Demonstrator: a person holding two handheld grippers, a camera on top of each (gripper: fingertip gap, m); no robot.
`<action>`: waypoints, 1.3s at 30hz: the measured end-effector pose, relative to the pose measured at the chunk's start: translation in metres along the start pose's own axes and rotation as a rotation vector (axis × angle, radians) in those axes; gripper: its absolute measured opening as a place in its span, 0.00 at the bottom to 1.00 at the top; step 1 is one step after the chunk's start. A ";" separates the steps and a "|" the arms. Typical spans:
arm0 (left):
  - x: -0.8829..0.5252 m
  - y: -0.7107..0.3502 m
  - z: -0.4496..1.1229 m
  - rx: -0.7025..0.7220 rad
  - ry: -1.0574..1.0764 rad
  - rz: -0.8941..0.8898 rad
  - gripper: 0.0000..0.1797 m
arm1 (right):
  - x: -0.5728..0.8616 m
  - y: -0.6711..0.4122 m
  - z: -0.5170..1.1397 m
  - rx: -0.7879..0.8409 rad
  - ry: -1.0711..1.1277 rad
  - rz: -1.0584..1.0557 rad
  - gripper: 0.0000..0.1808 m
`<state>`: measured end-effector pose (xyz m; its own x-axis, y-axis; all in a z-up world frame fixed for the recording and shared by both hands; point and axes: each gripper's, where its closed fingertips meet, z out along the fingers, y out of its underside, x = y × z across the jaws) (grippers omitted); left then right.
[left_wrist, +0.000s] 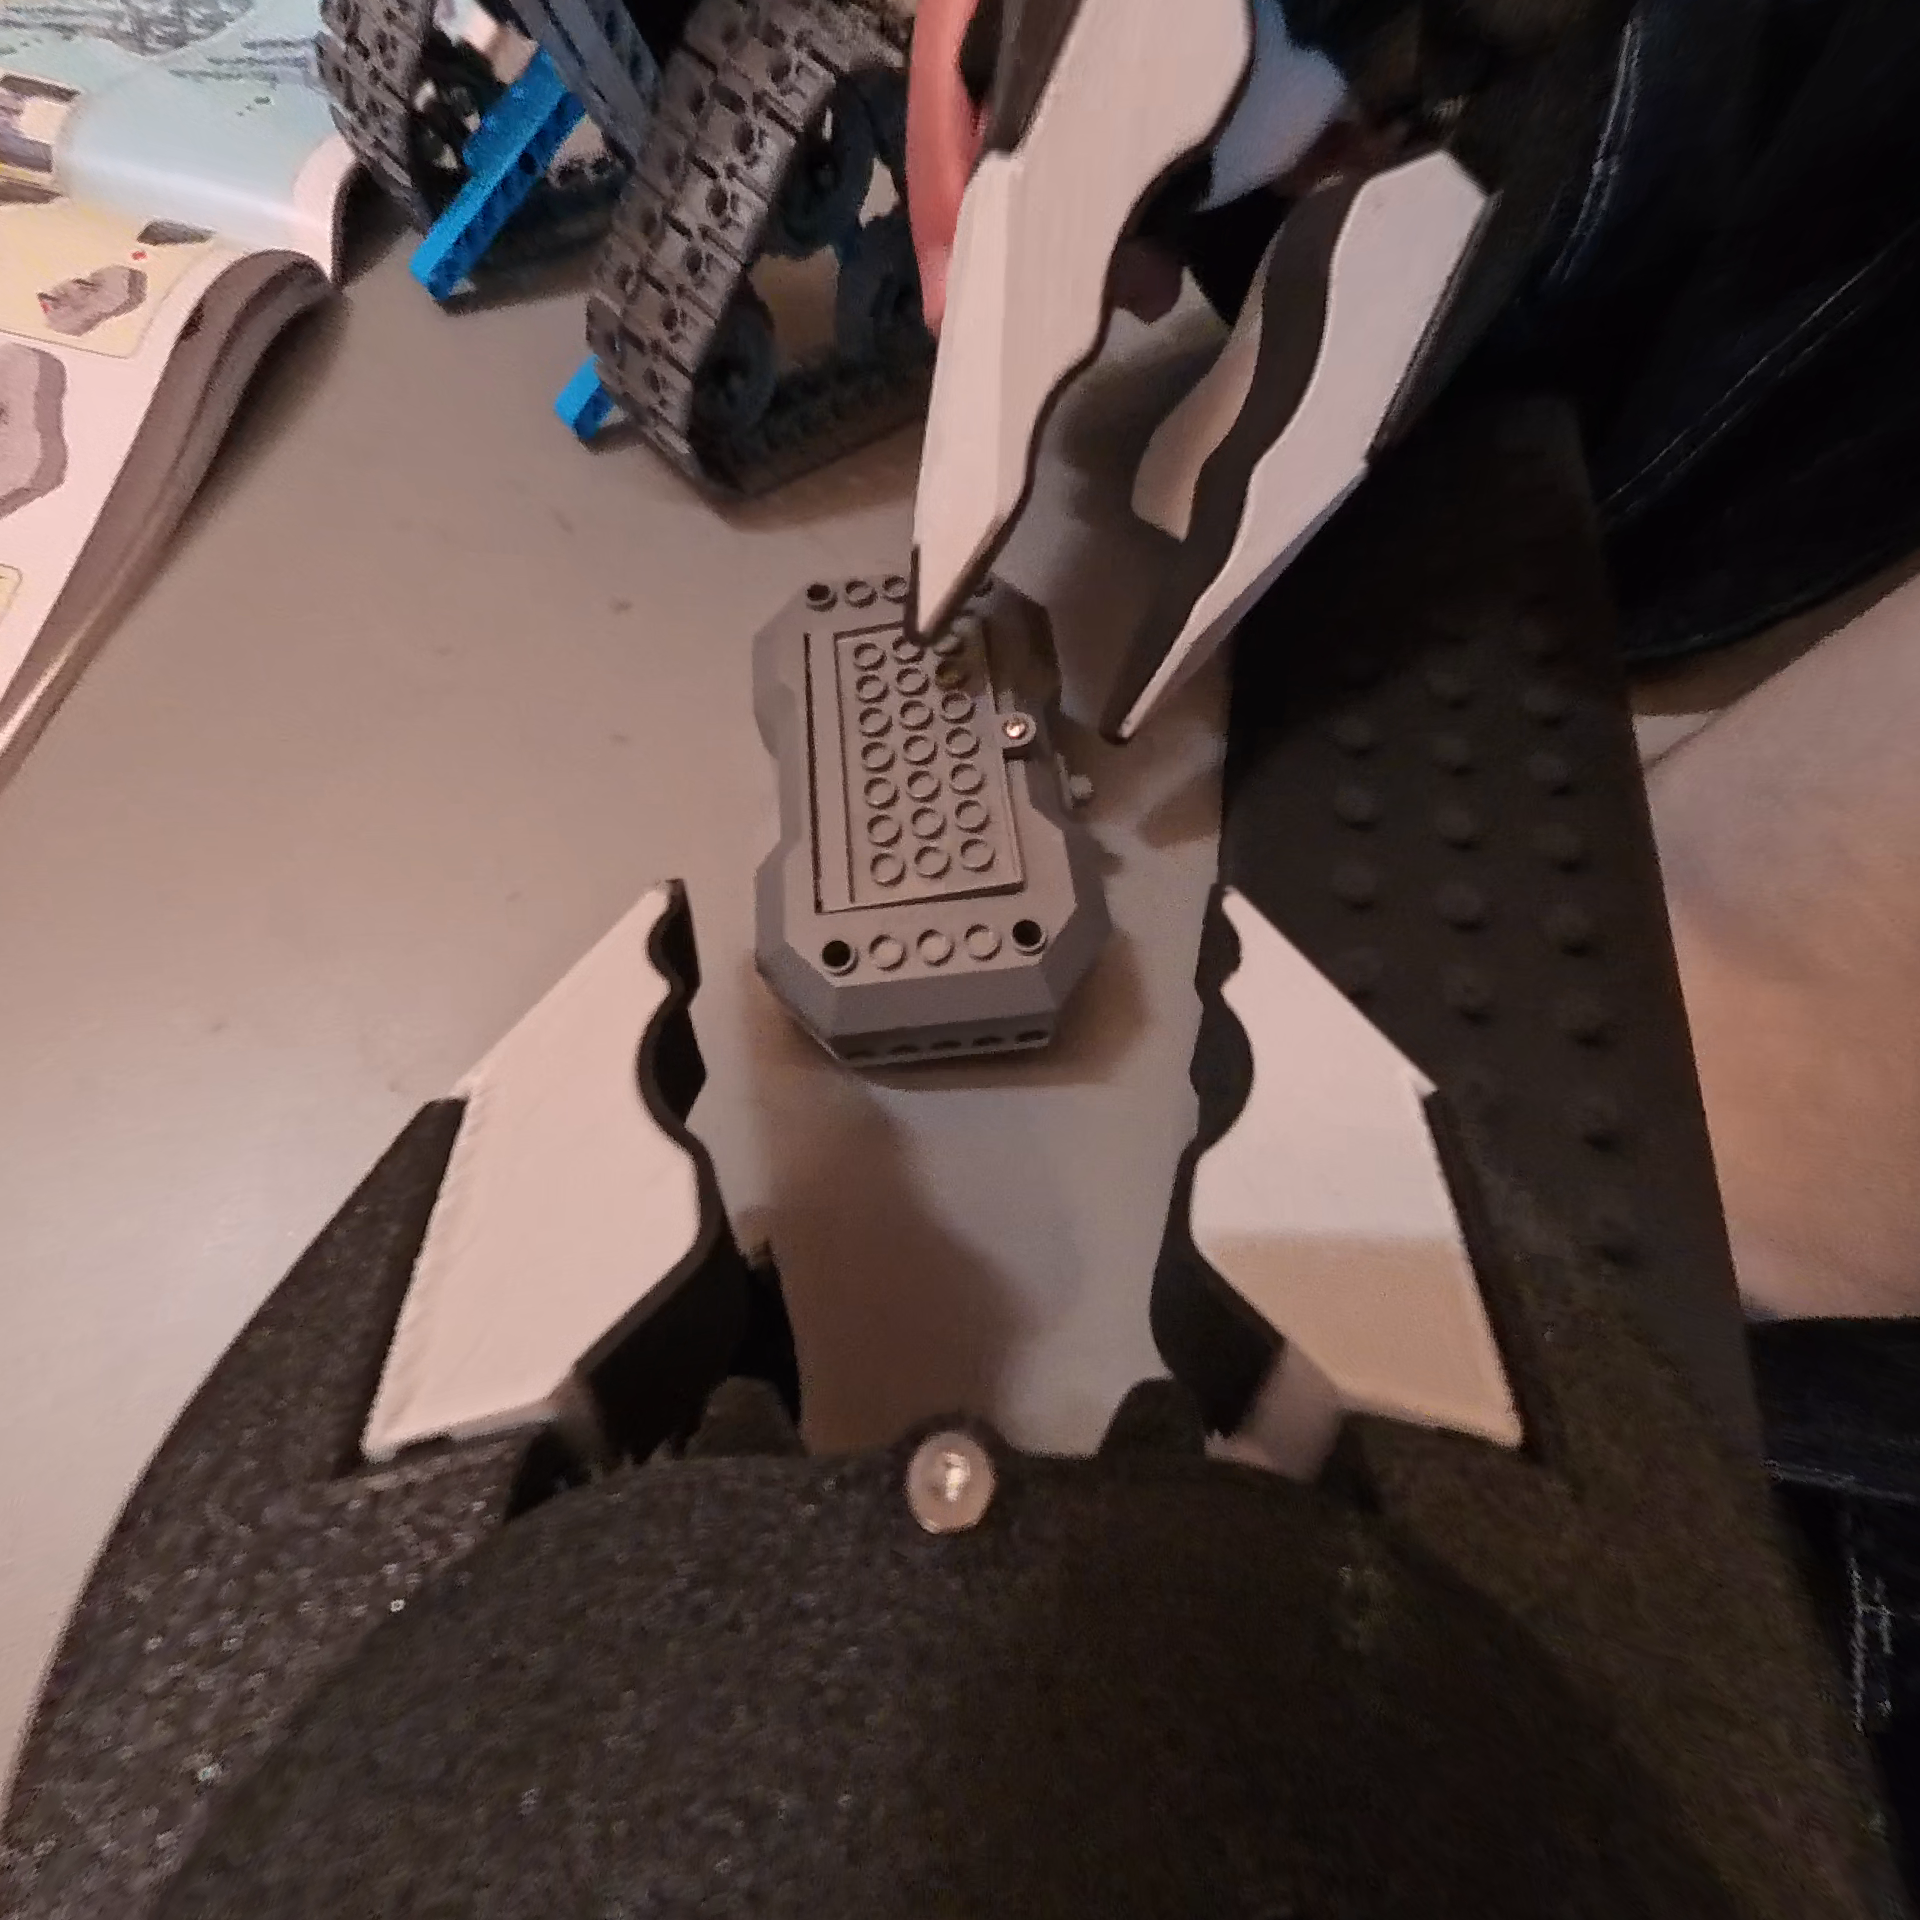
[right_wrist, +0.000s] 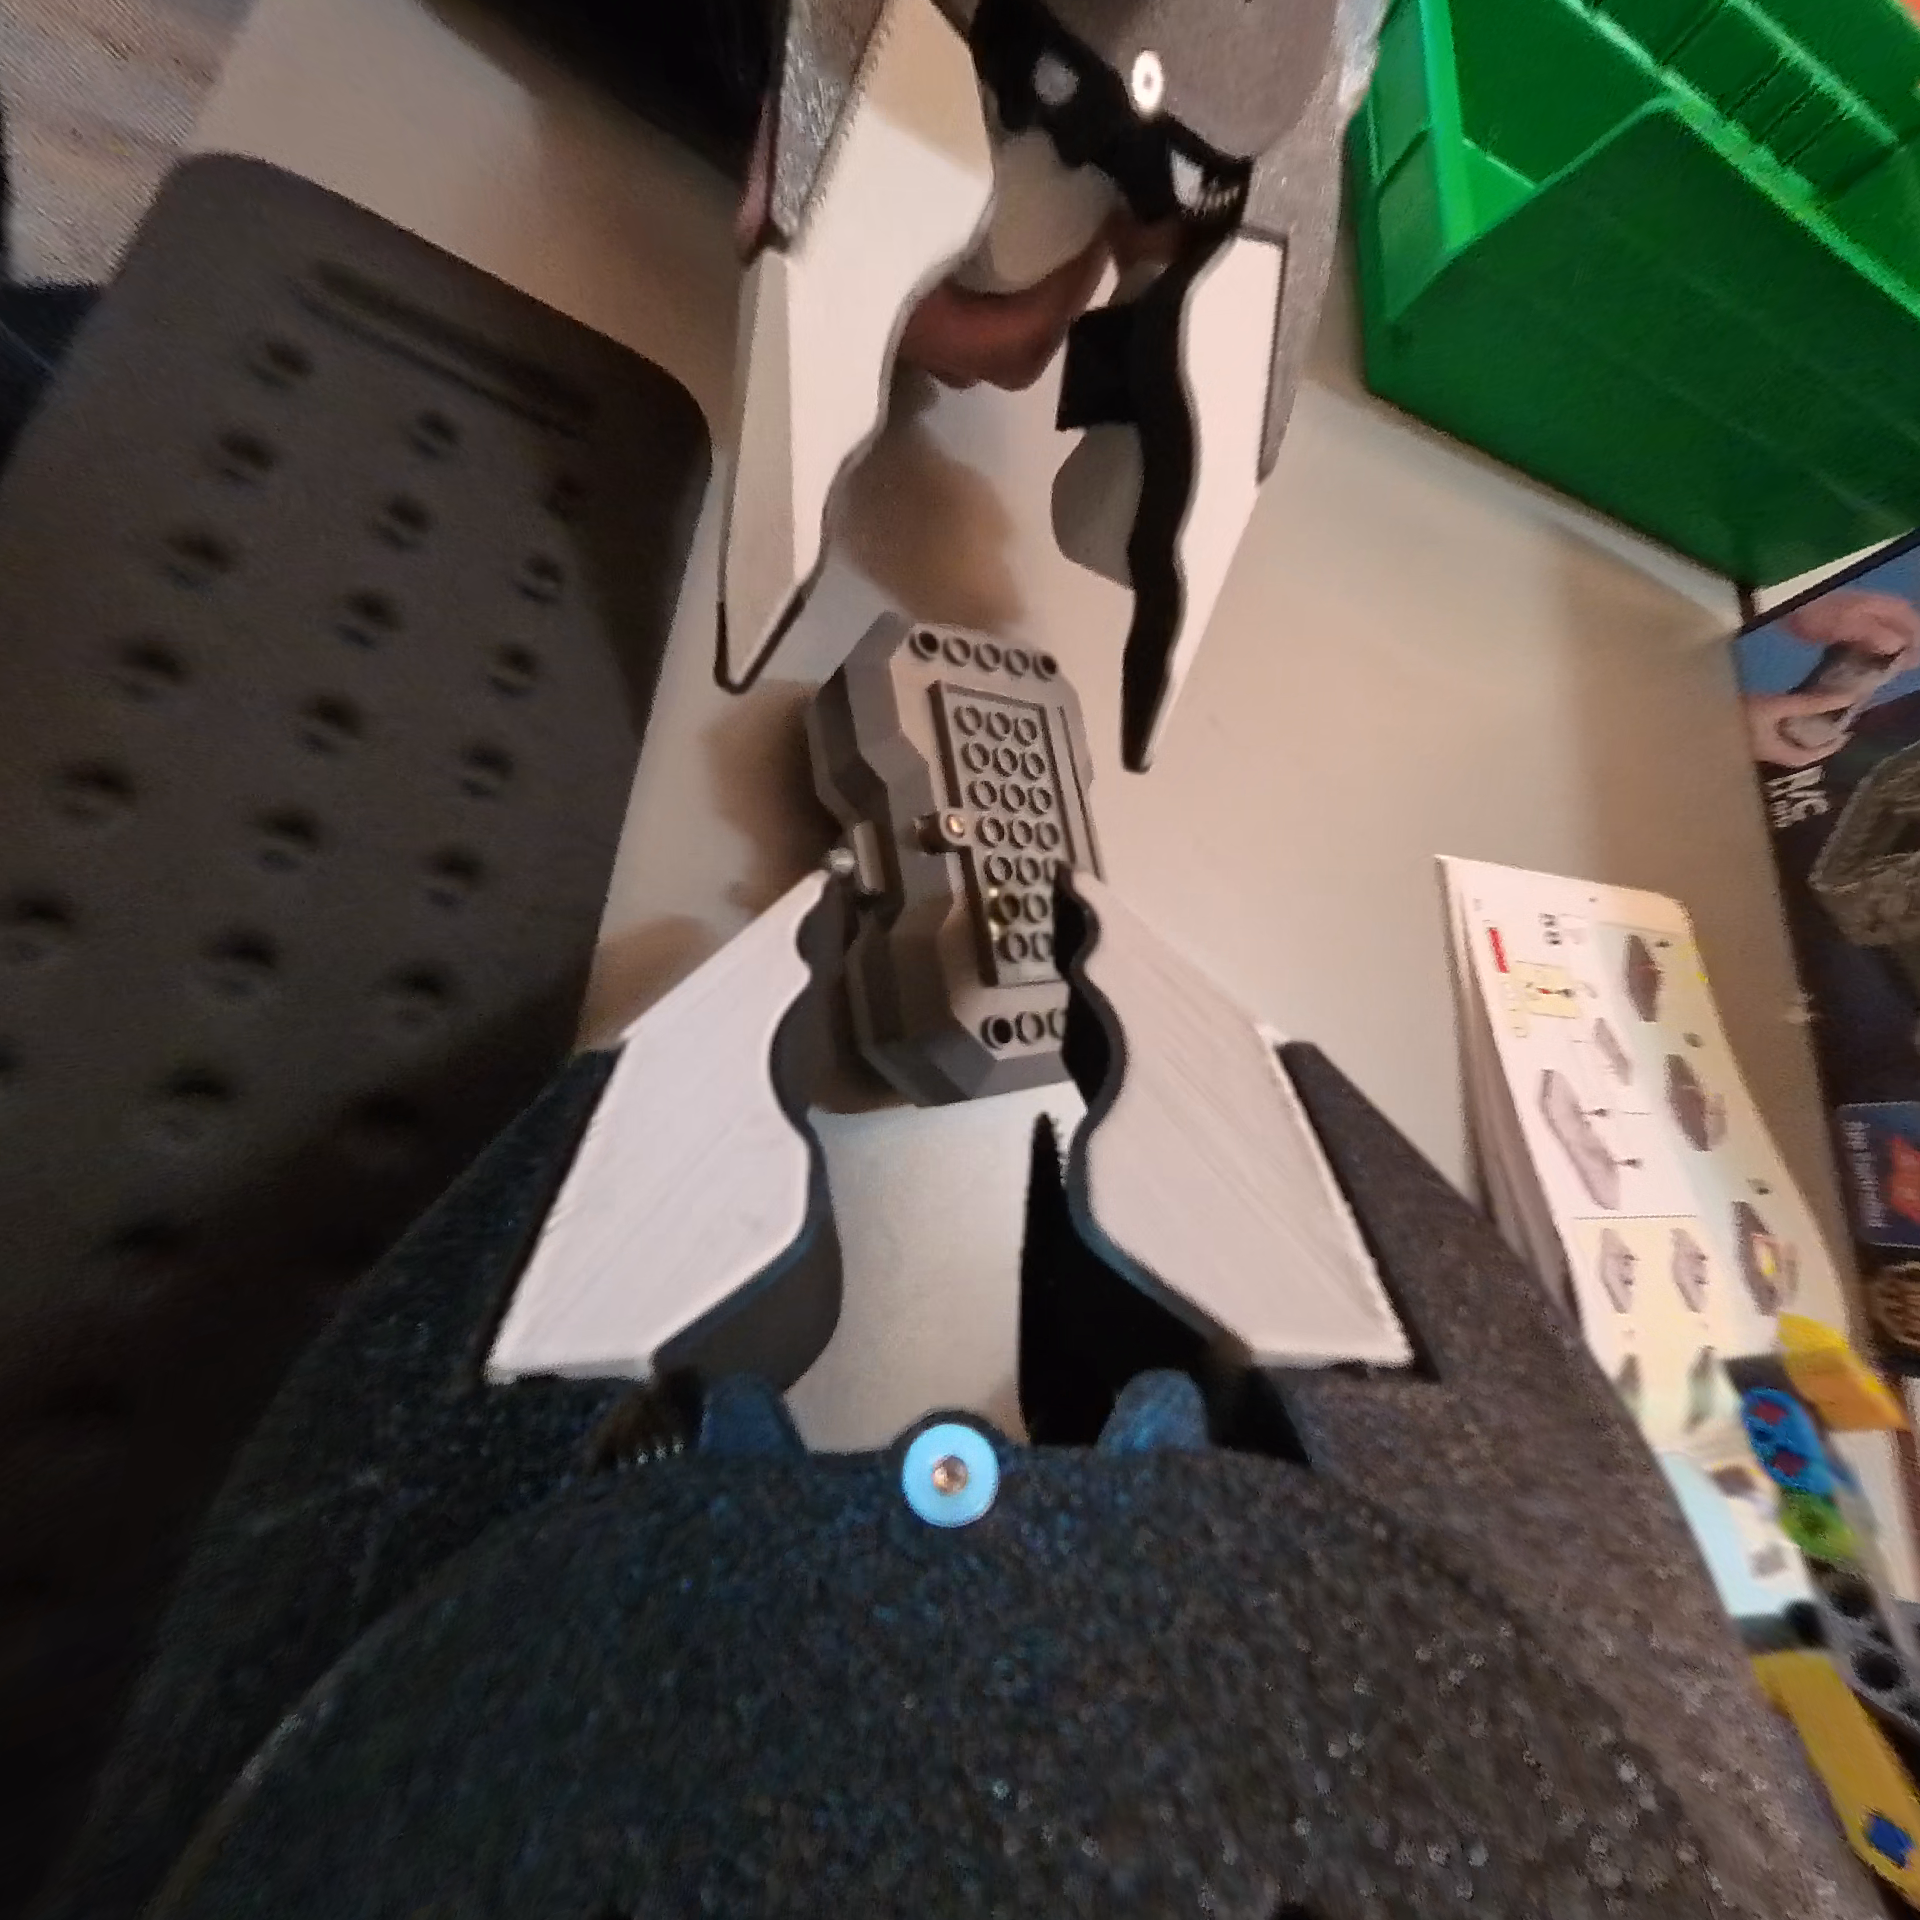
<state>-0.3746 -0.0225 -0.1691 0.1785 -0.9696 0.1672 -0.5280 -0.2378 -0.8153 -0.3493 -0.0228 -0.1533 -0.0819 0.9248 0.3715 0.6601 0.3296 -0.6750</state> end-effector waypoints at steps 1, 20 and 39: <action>-0.001 0.003 0.003 -0.021 -0.006 -0.003 0.53 | 0.001 0.000 0.000 -0.005 0.022 -0.033 0.22; 0.001 -0.003 0.004 -0.002 0.155 -0.266 0.40 | 0.003 0.002 0.012 -0.115 0.200 -0.281 0.21; -0.002 -0.006 0.003 0.031 0.184 -0.345 0.39 | 0.007 0.003 0.012 -0.149 0.166 -0.200 0.20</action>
<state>-0.3691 -0.0192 -0.1666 0.1876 -0.8277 0.5289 -0.4367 -0.5526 -0.7098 -0.3569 -0.0133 -0.1603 -0.1061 0.7965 0.5953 0.7463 0.4594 -0.4816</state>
